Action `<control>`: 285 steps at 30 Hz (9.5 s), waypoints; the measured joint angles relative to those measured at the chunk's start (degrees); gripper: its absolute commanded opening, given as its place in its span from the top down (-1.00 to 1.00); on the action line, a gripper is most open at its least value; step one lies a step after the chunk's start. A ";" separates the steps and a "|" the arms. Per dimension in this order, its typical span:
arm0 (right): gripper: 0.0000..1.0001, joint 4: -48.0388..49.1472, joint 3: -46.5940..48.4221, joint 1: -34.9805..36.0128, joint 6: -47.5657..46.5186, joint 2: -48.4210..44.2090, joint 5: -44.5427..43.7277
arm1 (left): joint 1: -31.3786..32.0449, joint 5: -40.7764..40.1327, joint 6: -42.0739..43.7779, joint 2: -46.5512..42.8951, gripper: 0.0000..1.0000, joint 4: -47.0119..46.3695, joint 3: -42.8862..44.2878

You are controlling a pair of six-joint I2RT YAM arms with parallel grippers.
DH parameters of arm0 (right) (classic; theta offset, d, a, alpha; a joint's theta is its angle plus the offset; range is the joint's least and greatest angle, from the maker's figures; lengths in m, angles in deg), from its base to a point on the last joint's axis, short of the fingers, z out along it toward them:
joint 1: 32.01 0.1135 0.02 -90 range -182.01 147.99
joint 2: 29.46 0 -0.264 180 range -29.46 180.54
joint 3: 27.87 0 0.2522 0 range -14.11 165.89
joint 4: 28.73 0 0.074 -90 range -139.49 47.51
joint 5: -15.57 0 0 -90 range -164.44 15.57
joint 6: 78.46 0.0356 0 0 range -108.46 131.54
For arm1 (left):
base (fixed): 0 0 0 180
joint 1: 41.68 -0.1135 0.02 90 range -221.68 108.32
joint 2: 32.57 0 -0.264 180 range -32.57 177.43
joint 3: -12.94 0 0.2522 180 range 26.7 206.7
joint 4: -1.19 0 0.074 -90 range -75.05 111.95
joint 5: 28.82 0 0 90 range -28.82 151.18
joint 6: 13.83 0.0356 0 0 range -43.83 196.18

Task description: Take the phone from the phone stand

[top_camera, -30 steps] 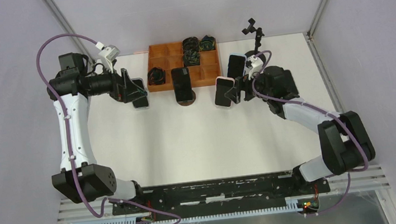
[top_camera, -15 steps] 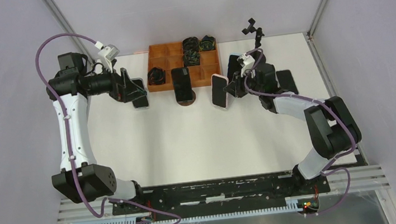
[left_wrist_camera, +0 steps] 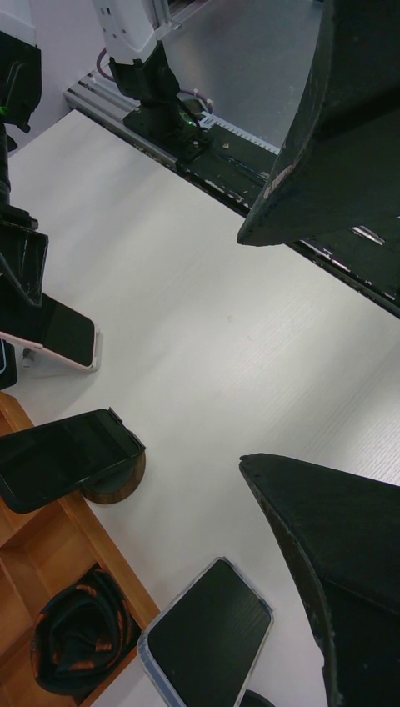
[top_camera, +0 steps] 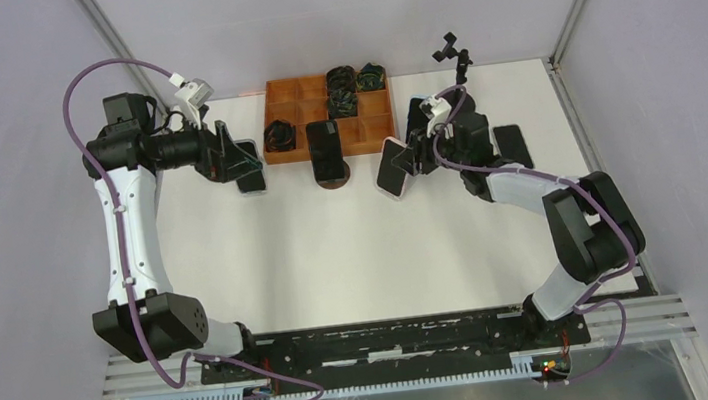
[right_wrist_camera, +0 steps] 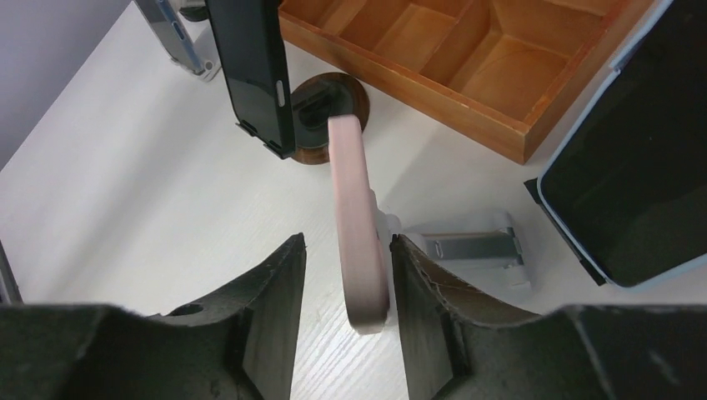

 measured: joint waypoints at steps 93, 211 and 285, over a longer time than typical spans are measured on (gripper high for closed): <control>-0.27 -38.95 -2.14 -9.79 -7.80 -1.95 -6.03 | 0.00 0.07 0.02 2.01 -1.00 -0.11 4.22; 1.00 -36.26 37.55 11.34 -1.51 -0.55 0.63 | -8.72 -6.51 -3.61 0.28 -1.00 -7.61 -6.67; -0.97 -50.51 5.55 -15.34 -2.56 -16.63 -30.12 | -8.72 -4.90 -3.80 0.44 -1.00 -6.40 -2.49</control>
